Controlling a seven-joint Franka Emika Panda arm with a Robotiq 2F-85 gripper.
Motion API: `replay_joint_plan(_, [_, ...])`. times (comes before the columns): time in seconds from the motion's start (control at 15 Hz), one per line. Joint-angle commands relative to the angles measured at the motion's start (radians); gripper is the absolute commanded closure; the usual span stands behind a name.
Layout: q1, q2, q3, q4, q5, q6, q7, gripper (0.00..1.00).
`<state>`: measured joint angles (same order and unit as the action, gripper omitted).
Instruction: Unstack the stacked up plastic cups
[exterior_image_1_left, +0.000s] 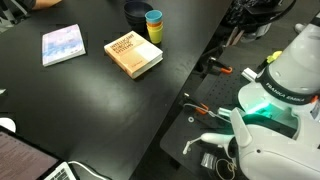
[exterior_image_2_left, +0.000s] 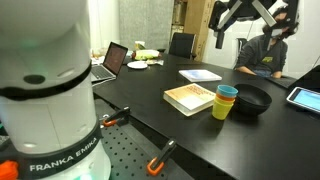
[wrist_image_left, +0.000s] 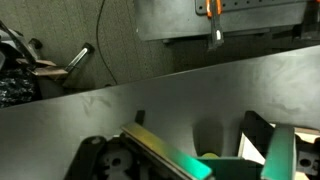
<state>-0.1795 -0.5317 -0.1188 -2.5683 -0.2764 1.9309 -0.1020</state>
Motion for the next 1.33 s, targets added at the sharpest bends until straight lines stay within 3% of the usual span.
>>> replay_joint_plan(0.0, [0.006, 0.211, 0.009, 0.14, -0.016, 0.122, 0.083, 0.0])
replay_joint_plan(0.47, [0.019, 0.532, 0.0, 0.275, 0.031, 0.39, 0.148, 0.0])
replay_joint_plan(0.8, [0.058, 0.641, 0.018, 0.355, 0.087, 0.432, 0.185, 0.0])
replay_joint_plan(1.27, [0.09, 0.784, 0.017, 0.47, 0.08, 0.45, 0.175, 0.0])
